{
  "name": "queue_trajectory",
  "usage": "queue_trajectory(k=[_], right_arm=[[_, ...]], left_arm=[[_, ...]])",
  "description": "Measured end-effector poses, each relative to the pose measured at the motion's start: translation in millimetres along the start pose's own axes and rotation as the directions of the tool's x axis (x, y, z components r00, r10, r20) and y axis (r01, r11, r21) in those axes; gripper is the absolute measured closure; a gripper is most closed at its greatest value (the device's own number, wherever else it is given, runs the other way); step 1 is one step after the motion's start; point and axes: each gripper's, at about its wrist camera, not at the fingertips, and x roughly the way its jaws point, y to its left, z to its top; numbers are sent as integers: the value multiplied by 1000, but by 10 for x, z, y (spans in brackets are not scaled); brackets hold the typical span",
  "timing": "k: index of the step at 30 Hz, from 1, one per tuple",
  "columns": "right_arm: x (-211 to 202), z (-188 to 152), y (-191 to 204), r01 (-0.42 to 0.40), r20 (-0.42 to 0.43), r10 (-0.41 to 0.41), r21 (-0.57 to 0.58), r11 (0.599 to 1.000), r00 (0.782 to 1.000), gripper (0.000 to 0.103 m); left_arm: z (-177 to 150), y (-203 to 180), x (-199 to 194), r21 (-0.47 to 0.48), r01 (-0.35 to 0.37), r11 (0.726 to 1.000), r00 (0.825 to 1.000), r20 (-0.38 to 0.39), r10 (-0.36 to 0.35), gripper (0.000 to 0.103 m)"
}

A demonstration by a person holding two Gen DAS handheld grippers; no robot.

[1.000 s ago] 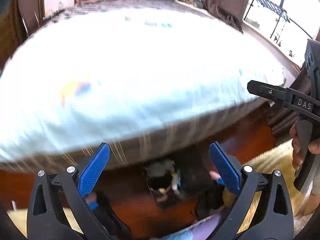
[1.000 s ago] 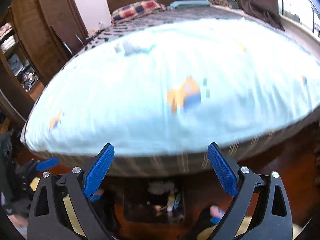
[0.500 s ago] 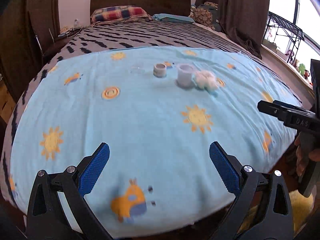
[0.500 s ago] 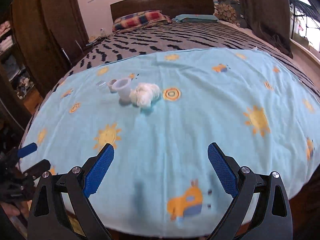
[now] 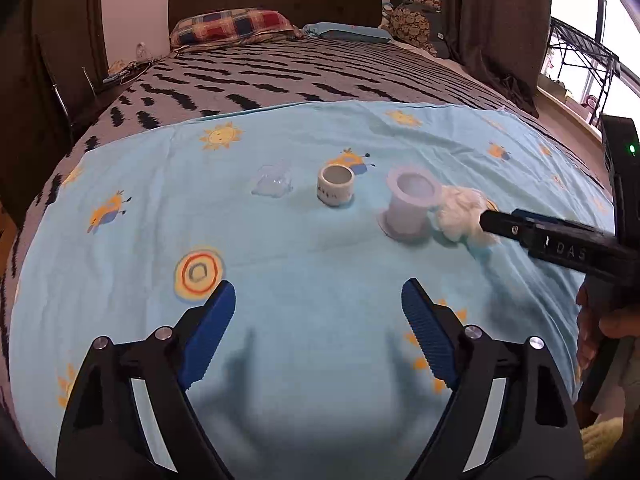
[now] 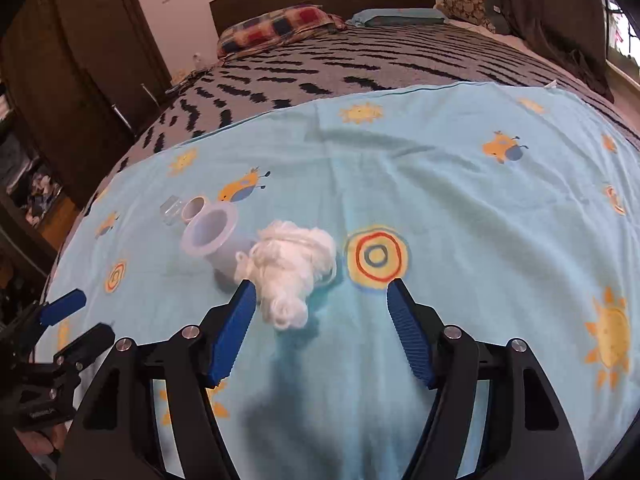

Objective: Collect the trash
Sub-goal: 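Grasp the white yarn ball with right tool while left tool grasps white tape roll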

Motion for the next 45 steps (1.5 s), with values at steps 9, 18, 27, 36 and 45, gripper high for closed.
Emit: queue_trajectory(k=[9, 18, 27, 36, 45], right_arm=[[297, 99, 129, -35, -25, 34, -45, 998, 999, 34], [423, 152, 215, -78, -40, 75, -80, 994, 996, 55], [404, 129, 285, -60, -36, 56, -116, 991, 998, 59], [26, -33, 315, -36, -17, 34, -137, 990, 999, 60], [-874, -358, 380, 0, 67, 11, -167, 986, 998, 60]], left_arm=[[351, 68, 569, 5, 36, 999, 999, -17, -36, 40], [586, 71, 972, -4, 85, 996, 995, -45, -85, 47], [703, -46, 1085, 30, 102, 994, 992, -70, -100, 71], [529, -142, 538, 53, 75, 996, 996, -50, -72, 72], [92, -386, -508, 82, 86, 993, 996, 15, -88, 72]])
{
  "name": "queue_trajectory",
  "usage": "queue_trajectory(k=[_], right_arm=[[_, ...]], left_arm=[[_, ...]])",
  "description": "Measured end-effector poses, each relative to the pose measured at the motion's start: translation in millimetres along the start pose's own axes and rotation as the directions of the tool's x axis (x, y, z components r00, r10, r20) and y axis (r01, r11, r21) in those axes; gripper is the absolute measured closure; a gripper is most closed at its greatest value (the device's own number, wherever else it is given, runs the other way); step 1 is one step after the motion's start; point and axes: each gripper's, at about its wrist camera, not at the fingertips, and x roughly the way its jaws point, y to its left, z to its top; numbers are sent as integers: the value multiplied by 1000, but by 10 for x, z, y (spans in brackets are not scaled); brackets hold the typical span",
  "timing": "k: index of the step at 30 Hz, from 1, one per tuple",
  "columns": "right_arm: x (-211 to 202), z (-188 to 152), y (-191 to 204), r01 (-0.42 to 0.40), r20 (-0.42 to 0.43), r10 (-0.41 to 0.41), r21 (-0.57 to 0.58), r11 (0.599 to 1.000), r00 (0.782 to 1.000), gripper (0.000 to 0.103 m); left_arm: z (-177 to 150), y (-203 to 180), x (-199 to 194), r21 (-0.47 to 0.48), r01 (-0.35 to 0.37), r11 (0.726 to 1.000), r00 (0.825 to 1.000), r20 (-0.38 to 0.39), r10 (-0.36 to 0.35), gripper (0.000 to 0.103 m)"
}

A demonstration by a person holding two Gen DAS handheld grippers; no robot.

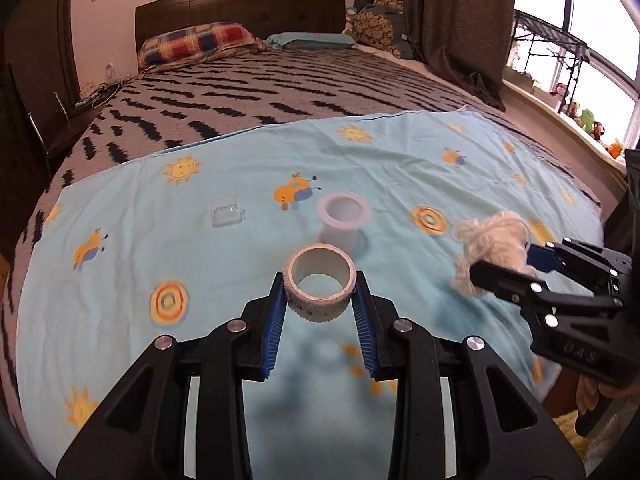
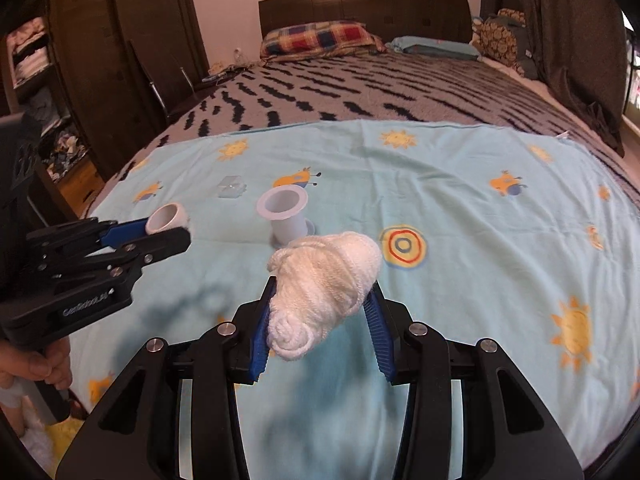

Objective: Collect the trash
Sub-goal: 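Grasp the white yarn ball with right tool while left tool grasps white tape roll, then carry the yarn ball and tape roll down to the bin with both tools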

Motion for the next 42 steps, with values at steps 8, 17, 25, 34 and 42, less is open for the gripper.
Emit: queue_trajectory(k=[8, 17, 25, 34, 42], right_arm=[[-702, -563, 44, 11, 32, -10, -2, 1000, 999, 60], [-973, -1281, 76, -12, -2, 12, 34, 999, 1000, 60], [-702, -1998, 125, -16, -126, 22, 46, 999, 992, 60], [-335, -2520, 132, -20, -252, 42, 92, 996, 967, 60], [48, -2941, 78, 13, -353, 35, 133, 991, 935, 60]], left_arm=[[-609, -395, -674, 15, 42, 999, 998, 44, -43, 72], [-1369, -660, -895, 17, 79, 997, 997, 18, -79, 72], [-2069, -739, -682, -42, 128, 991, 988, -79, -131, 72], [-2730, -757, -175, -120, 132, 984, 965, -211, -155, 72], [-3082, -808, 253, -119, 128, 985, 939, -305, -159, 72]])
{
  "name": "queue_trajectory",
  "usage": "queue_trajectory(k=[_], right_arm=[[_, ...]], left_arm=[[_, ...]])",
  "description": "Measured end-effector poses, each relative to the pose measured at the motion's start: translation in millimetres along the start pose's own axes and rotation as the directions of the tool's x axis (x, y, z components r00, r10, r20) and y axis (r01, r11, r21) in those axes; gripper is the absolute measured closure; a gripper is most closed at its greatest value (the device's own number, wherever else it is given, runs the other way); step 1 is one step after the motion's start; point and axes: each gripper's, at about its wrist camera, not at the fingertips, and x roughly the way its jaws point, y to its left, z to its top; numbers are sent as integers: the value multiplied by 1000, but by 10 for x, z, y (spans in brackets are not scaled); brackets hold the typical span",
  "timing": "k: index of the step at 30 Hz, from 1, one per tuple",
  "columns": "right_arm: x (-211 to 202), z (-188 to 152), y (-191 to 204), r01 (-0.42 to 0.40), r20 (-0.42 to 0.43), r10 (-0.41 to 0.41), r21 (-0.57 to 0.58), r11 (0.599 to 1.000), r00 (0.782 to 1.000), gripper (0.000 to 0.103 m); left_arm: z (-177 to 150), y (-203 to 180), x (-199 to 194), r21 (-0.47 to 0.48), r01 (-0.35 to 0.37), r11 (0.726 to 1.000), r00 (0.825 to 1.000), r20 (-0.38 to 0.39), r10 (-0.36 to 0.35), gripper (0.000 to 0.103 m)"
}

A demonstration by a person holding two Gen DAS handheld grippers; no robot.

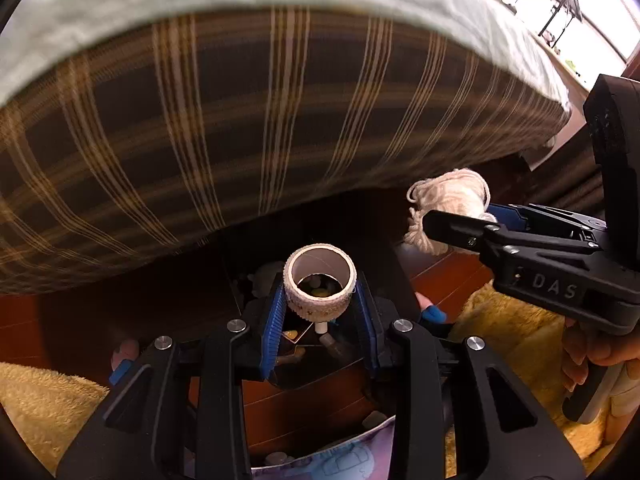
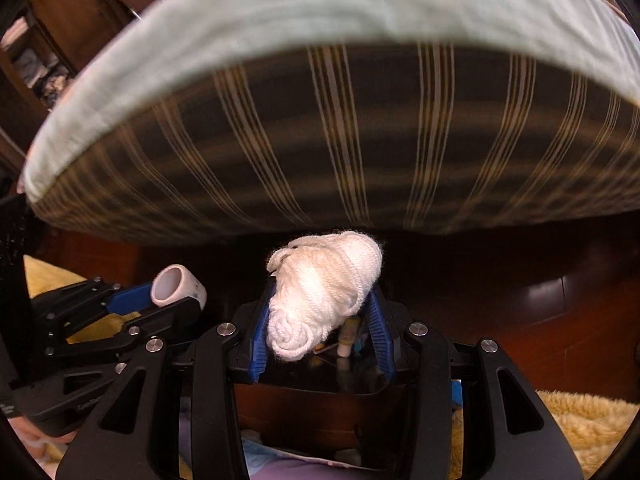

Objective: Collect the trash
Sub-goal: 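Carry the yarn ball and tape roll down to the bin with both tools, then open both tools over the bin to drop the yarn and tape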

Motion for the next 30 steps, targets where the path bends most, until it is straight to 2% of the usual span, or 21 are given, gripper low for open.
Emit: queue_trajectory(k=[5, 14, 18, 22, 23, 25, 26, 27, 30], right_arm=[[114, -43, -30, 13, -21, -13, 6, 1000, 1000, 59], [139, 60, -156, -9, -24, 10, 46, 999, 1000, 55], [101, 181, -150, -8, -12, 9, 60, 998, 1000, 48], [48, 218, -254, -4, 16, 3, 82, 997, 1000, 40], [10, 222, -281, -1, 27, -1, 90, 996, 1000, 36], [-75, 248, -315, -8, 46, 3, 97, 995, 999, 35], [-144, 252, -332, -14, 63, 8, 101, 995, 998, 33], [-240, 266, -340, -15, 89, 6, 102, 995, 996, 24], [-598, 343, -293, -23, 191, 10, 65, 998, 981, 12]], left_arm=[[-47, 31, 249, -13, 0, 1000, 998, -57, -1, 72], [-78, 114, 408, -18, -4, 1000, 996, -85, 2, 69], [-88, 152, 379, -22, -8, 1000, 997, -77, 6, 56], [-90, 200, 305, -29, -19, 999, 998, -67, 17, 51], [-86, 214, 272, -33, -20, 999, 998, -61, 18, 48], [-61, 263, 168, -45, -26, 999, 999, -42, 24, 43], [-54, 287, 95, -55, -30, 998, 999, -30, 28, 37], [-42, 305, 8, -64, -34, 997, 999, -14, 33, 30], [22, 318, -286, -69, -43, 997, 998, 48, 46, 19]])
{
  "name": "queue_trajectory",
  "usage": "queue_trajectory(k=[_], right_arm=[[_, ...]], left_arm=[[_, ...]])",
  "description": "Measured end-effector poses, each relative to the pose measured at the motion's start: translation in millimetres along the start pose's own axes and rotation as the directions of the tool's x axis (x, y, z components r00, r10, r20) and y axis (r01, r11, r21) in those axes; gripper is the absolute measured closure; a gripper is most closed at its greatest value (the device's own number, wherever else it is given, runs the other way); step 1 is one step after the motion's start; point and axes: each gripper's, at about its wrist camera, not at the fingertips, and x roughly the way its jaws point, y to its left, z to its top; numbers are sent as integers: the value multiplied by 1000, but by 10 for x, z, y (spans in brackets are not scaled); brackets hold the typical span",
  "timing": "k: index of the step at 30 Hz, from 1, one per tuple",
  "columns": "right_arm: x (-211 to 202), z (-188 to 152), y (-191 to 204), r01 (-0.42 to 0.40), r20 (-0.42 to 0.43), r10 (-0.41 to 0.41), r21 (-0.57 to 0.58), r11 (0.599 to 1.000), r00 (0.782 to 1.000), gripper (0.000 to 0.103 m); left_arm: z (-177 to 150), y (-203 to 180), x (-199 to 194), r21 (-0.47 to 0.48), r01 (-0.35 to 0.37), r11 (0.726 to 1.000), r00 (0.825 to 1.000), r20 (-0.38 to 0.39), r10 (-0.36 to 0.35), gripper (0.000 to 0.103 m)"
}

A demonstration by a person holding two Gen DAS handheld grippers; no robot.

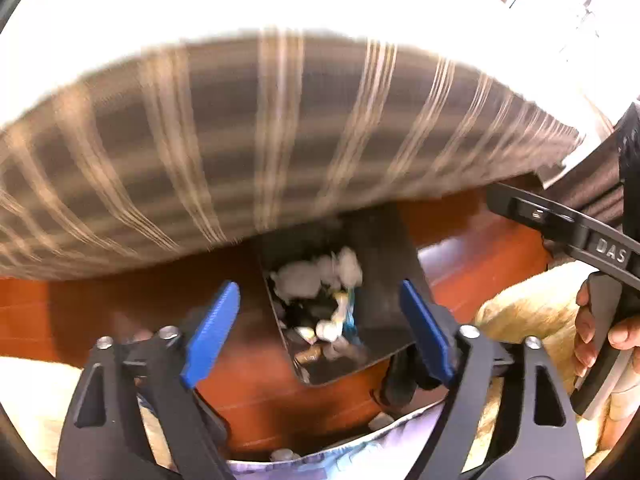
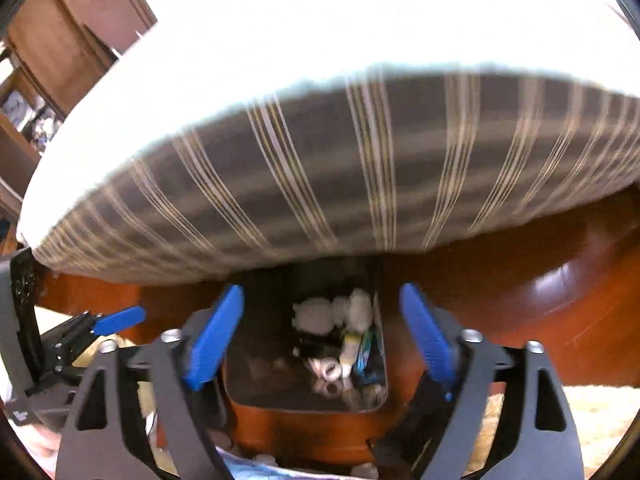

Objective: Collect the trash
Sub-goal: 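Open both tools over the bin to drop the yarn and tape, then raise both tools back over the bed items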

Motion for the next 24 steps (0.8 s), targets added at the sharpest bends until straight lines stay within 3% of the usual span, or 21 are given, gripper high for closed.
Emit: queue_trajectory(k=[4, 11, 18, 24], right_arm=[[-444, 323, 147, -4, 114, 11, -63, 998, 993, 4], [-736, 1063, 430, -8, 177, 28, -114, 993, 984, 3], [-484, 1851, 754, -39, 170, 65, -152, 988, 983, 3], [49, 2273, 951, -33, 151, 54, -138, 990, 987, 4]], left_arm=[[225, 45, -505, -11, -3, 1000, 995, 98, 4, 12], [802, 98, -1198, 36, -80, 996, 967, 246, 68, 8], [1560, 395, -1393, -19, -157, 987, 941, 301, 156, 8], [2026, 629, -1246, -33, -164, 986, 943, 288, 167, 8]])
